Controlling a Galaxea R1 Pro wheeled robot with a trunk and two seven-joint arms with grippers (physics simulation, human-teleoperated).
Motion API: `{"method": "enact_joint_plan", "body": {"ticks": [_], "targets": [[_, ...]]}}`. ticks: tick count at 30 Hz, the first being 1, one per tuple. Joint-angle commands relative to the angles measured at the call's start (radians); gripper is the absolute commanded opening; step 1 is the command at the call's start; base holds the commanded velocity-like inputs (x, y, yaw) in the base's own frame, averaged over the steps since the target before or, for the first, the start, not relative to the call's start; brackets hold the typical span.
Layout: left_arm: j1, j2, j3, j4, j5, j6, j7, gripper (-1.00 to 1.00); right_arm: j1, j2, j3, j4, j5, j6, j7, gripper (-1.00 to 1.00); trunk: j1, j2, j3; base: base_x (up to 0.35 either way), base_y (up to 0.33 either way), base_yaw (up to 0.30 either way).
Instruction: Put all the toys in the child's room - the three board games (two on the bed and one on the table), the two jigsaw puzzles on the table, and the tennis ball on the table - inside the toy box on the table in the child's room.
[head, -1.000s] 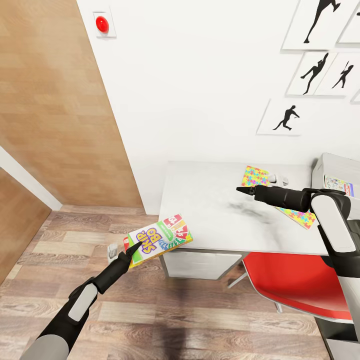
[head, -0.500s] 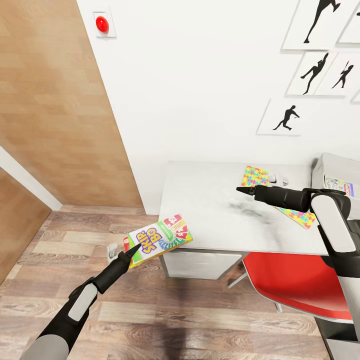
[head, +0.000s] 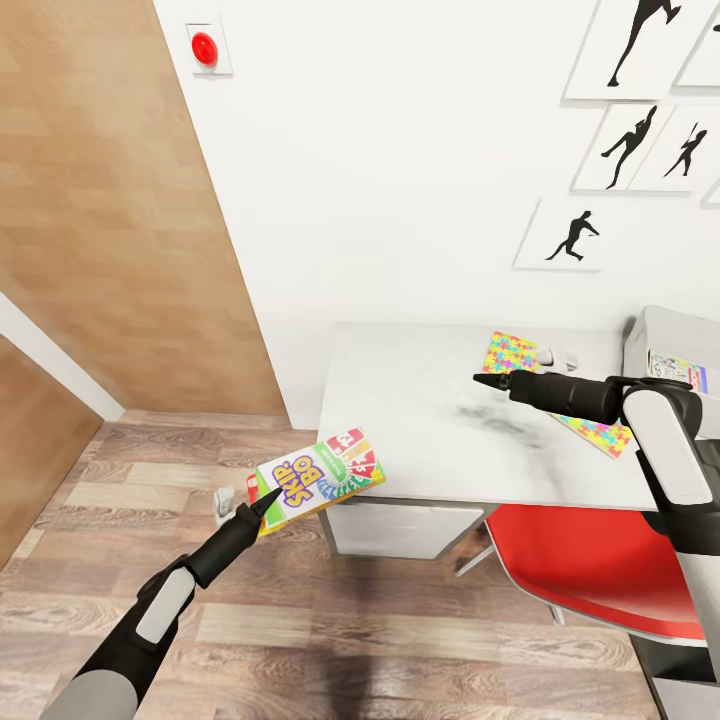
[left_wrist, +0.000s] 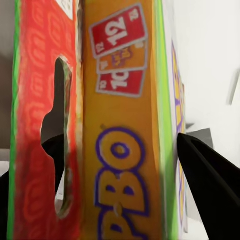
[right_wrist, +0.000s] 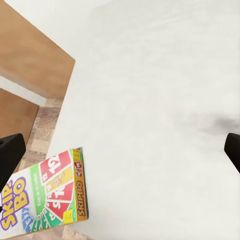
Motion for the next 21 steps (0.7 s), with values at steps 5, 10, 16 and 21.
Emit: {"method": "enact_joint_plan", "body": {"ticks": [5, 10, 16, 21], "targets": [[0.001, 0.0, 0.001, -0.002, 0.001, 0.004, -0.005, -1.0, -0.001, -0.003, -0.001, -0.001, 0.001, 0.003, 0.003, 1.0, 0.001, -0.002, -0.002, 0.0, 0.0, 0.0], [0.001, -0.001, 0.001, -0.011, 0.002, 0.004, -0.014, -1.0, -0.001, -0.008, -0.002, -0.022, -0.001, 0.003, 0.004, 1.0, 0.001, -0.002, -0.002, 0.0, 0.0, 0.0], [0.003, -0.001, 0.002, -0.021, 0.003, 0.008, -0.039, -1.0, 0.0, -0.011, -0.003, -0.056, -0.004, 0.003, 0.007, 1.0, 0.001, -0.002, -0.002, 0.0, 0.0, 0.0], [0.017, 0.0, 0.001, -0.058, 0.002, 0.019, -0.077, -1.0, 0.0, -0.013, -0.008, -0.071, -0.006, 0.003, 0.01, 1.0, 0.001, -0.002, -0.002, 0.0, 0.0, 0.0]]}}
